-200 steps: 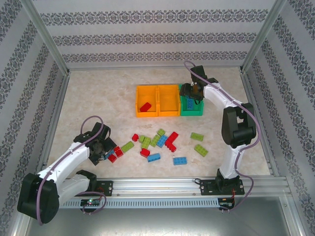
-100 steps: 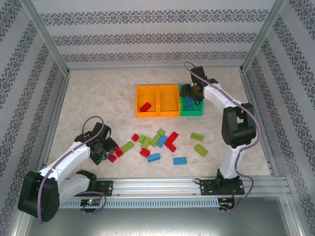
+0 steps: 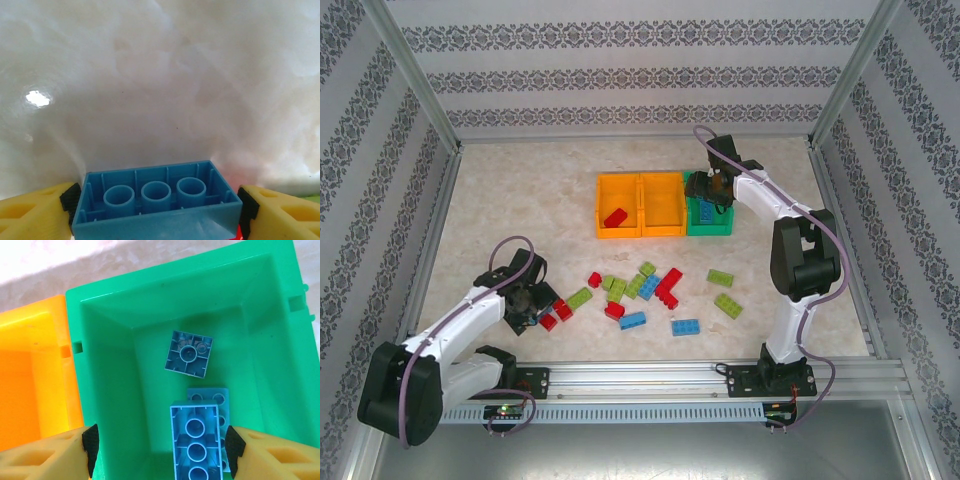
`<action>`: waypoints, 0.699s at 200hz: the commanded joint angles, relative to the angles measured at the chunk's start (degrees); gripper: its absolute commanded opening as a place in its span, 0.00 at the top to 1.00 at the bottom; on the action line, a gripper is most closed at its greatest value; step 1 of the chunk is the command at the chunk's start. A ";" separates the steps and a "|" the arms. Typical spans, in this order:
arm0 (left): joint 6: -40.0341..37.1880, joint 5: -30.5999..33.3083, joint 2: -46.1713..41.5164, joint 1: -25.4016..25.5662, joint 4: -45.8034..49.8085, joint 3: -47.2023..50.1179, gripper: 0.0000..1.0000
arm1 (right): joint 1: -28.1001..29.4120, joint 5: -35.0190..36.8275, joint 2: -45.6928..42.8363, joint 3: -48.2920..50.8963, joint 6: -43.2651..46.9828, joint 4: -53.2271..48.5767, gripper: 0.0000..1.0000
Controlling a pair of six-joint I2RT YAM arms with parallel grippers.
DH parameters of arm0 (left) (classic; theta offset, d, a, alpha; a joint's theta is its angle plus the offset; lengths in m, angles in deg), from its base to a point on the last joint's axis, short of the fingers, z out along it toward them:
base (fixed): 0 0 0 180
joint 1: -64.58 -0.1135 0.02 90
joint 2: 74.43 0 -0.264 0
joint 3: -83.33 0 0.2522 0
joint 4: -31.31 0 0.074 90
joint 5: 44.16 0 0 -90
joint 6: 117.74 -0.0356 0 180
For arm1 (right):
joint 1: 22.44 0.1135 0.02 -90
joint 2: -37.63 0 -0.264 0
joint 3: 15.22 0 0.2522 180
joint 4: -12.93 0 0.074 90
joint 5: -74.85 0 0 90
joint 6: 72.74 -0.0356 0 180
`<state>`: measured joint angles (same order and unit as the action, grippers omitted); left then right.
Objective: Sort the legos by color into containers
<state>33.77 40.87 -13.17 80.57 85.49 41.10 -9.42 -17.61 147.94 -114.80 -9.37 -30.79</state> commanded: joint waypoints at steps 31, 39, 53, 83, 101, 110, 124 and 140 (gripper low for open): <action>-2.08 -0.59 2.11 -0.56 -0.96 0.07 0.19 | 0.64 0.43 -1.67 0.13 -0.03 -0.61 0.30; -2.06 -0.48 1.87 -0.55 -0.88 0.04 0.20 | 0.69 0.56 -1.71 0.17 -0.03 -0.62 0.30; -1.97 -0.52 1.75 -0.56 -0.97 0.12 0.23 | 0.57 0.53 -1.74 0.21 0.00 -0.63 0.30; -1.84 -0.48 1.63 -0.59 -1.32 0.57 0.33 | 0.35 0.45 -1.67 0.22 -0.01 -0.63 0.30; -1.75 -0.01 1.25 -0.60 -0.99 0.23 0.41 | 0.39 0.45 -2.08 0.35 -0.12 -0.55 0.29; -1.75 0.51 0.74 -0.54 -0.46 -0.23 0.42 | 0.37 0.44 -2.49 0.68 -0.10 -0.16 0.29; -1.98 1.74 -0.48 -0.53 0.81 -1.70 0.42 | 0.41 0.46 -3.54 1.38 -0.18 0.67 0.30; -2.77 3.19 -1.64 -0.58 2.22 -3.97 0.42 | 0.35 -0.01 -5.14 1.96 -0.17 1.59 0.29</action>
<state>32.48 41.00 -12.93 80.59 85.73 40.75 -9.45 -17.61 147.13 -113.95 -9.37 -30.50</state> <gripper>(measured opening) 0.641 0.705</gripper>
